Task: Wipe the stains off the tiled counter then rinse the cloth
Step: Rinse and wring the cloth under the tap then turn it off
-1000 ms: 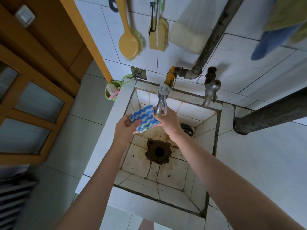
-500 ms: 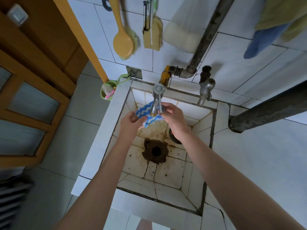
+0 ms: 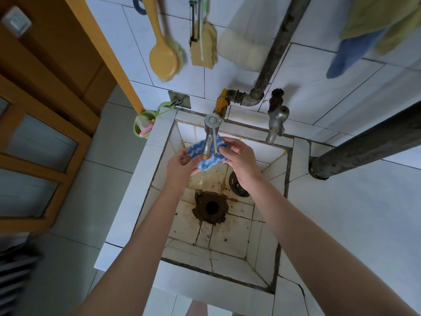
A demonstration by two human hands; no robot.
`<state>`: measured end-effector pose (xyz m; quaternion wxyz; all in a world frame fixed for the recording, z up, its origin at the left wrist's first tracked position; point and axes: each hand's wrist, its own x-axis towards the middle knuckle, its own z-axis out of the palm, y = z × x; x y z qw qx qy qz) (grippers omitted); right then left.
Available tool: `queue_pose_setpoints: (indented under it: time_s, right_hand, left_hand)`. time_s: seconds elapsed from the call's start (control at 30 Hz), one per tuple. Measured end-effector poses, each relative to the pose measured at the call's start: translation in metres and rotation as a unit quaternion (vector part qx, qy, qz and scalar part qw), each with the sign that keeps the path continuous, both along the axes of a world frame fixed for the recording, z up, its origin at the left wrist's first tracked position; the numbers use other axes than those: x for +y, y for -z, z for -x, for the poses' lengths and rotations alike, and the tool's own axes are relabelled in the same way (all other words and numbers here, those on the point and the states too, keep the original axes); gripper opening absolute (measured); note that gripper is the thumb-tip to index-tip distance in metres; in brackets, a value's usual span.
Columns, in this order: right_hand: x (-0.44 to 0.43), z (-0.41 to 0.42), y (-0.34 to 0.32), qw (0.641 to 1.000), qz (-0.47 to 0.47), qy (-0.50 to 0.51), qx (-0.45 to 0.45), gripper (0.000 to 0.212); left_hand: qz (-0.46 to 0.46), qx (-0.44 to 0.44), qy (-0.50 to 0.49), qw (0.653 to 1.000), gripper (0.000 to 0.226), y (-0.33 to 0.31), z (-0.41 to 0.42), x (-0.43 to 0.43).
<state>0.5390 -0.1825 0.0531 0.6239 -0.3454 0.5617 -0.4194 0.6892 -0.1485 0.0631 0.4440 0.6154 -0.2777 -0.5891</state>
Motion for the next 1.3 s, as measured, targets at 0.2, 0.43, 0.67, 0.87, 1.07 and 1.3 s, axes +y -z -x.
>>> queue_pose_setpoints:
  time_s: [0.2,0.43,0.67,0.87,1.07,1.3]
  right_hand:
    - [0.000,0.001,-0.002,1.000,0.000,0.003,0.003,0.026]
    - [0.000,0.001,-0.002,1.000,-0.008,0.010,0.002,0.029]
    - [0.004,-0.002,-0.001,1.000,-0.003,0.005,0.003,0.028]
    - [0.003,0.000,-0.003,1.000,-0.002,0.015,0.011,0.022]
    - [0.006,0.006,-0.004,0.999,-0.001,0.032,0.013,0.019]
    - [0.007,0.007,-0.006,0.997,-0.011,0.054,-0.049,0.017]
  left_hand:
    - [0.002,0.004,-0.004,1.000,0.038,0.001,0.003,-0.002]
    - [-0.010,0.019,-0.012,1.000,0.038,0.004,0.001,-0.001]
    - [-0.011,0.041,-0.022,0.999,0.034,0.002,-0.001,0.004]
    - [-0.008,0.043,-0.031,0.999,0.036,0.003,0.001,0.004]
    - [-0.011,0.057,-0.025,0.998,0.025,0.002,0.009,0.004]
    - [-0.004,0.070,-0.006,0.998,0.024,0.001,0.015,0.000]
